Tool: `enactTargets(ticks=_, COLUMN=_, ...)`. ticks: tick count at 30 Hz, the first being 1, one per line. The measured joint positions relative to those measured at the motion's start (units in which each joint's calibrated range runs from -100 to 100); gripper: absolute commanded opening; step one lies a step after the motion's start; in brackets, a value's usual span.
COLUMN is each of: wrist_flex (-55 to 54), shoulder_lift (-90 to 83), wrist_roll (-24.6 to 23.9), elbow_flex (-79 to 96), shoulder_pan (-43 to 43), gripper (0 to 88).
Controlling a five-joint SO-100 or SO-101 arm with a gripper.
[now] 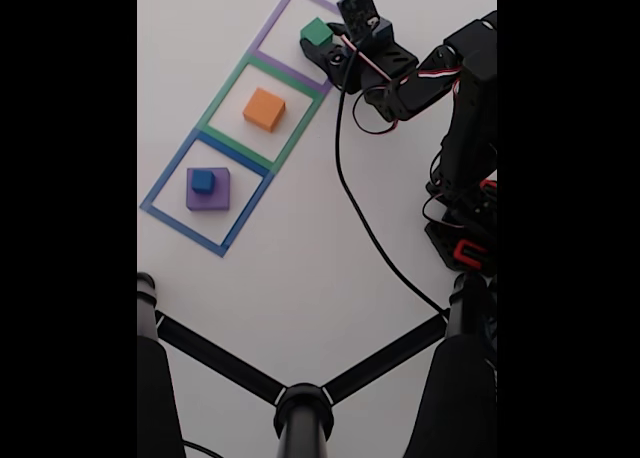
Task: Tower of hanoi
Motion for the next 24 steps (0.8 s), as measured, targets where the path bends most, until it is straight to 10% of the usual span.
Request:
enactTargets(ticks=13, wrist_flex=3.4, shoulder_lift=-7.4, wrist_roll=0.0, elbow_flex=-0.1, shoulder_pan=-0.5, gripper=25.2)
enactTargets(ticks=24, wrist_flex=54.0, shoulder_lift=-37.7, wrist_roll=0.0, elbow_flex=-12.4, shoulder_pan=1.2, gripper=3.4)
